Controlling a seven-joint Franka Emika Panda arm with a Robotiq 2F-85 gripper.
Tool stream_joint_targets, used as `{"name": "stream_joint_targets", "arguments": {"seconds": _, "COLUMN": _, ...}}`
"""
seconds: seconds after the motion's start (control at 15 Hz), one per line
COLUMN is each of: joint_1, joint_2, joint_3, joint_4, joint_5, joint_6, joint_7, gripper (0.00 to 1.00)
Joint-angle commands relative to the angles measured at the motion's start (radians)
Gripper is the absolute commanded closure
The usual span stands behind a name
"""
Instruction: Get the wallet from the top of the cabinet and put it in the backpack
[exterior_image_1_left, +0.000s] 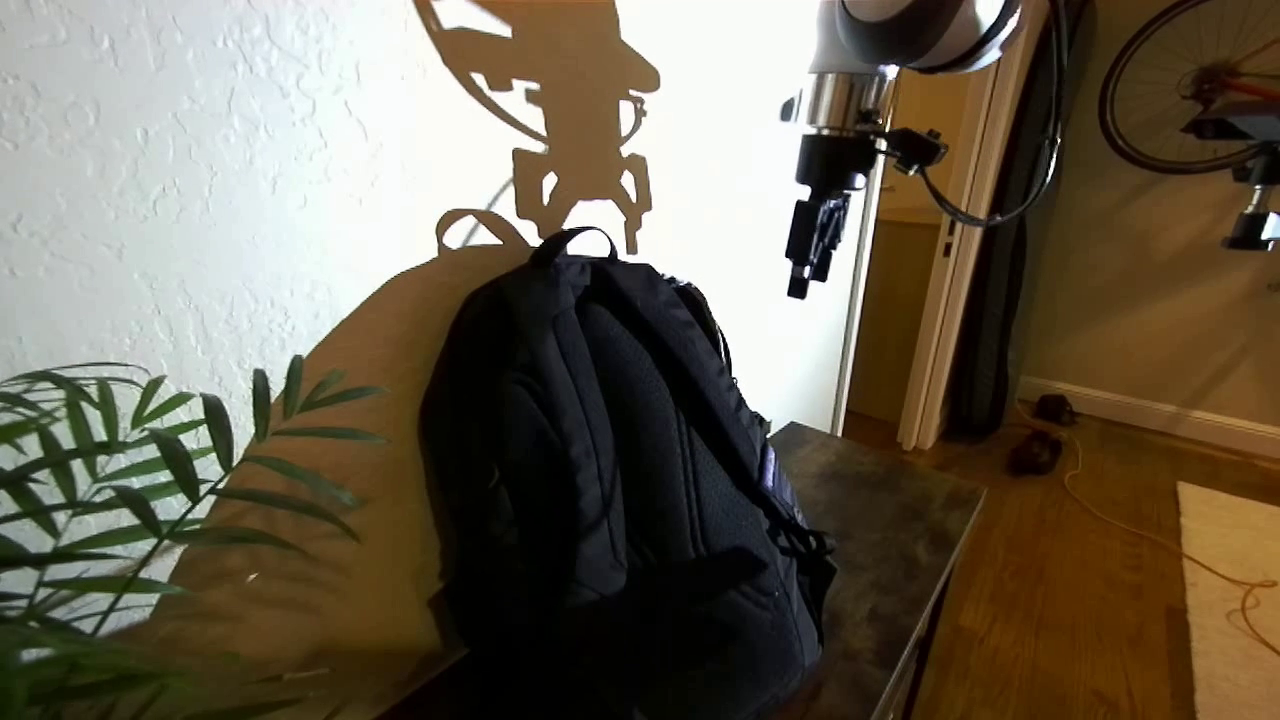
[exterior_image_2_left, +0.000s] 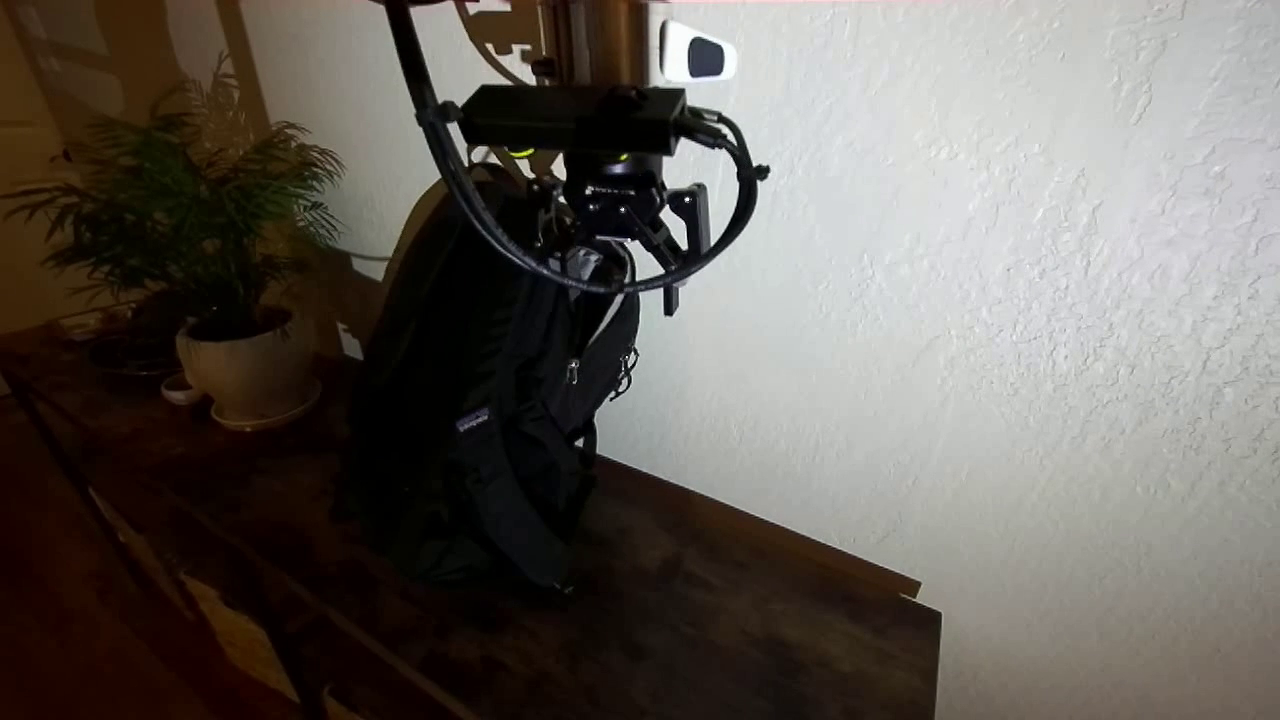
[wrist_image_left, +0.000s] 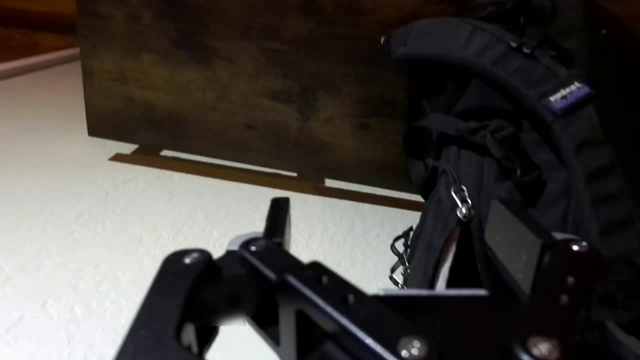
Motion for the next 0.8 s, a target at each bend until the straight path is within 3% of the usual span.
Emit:
{"name": "stream_joint_targets", "arguments": {"seconds": 0.0, "joint_1": -0.001, "joint_2": -0.086, "joint_3": -0.041, "joint_4": -0.166, "joint_5": -0.04, "joint_6": 0.03, "joint_7": 0.064, "gripper": 0.0}}
{"name": "stream_joint_targets", "arguments": {"seconds": 0.47, "joint_1": -0.022, "joint_2": -0.089, "joint_3": -0.088, "joint_4": -0.335, "joint_5": -0.044, "joint_6": 0.176, "joint_7": 0.096, "gripper": 0.0}}
{"name": "stream_joint_targets", "arguments": {"seconds": 0.53, "joint_1": -0.024, "joint_2": -0.03, "joint_3": -0.076, "joint_4": -0.242, "joint_5": -0.033, "joint_6": 0.118, "joint_7": 0.064, "gripper": 0.0}}
{"name": "stream_joint_targets", "arguments": {"seconds": 0.73, "joint_1": -0.027, "joint_2": -0.03, "joint_3": -0.081, "joint_4": -0.276, "joint_5": -0.034, "joint_6": 0.149, "joint_7": 0.071, "gripper": 0.0}}
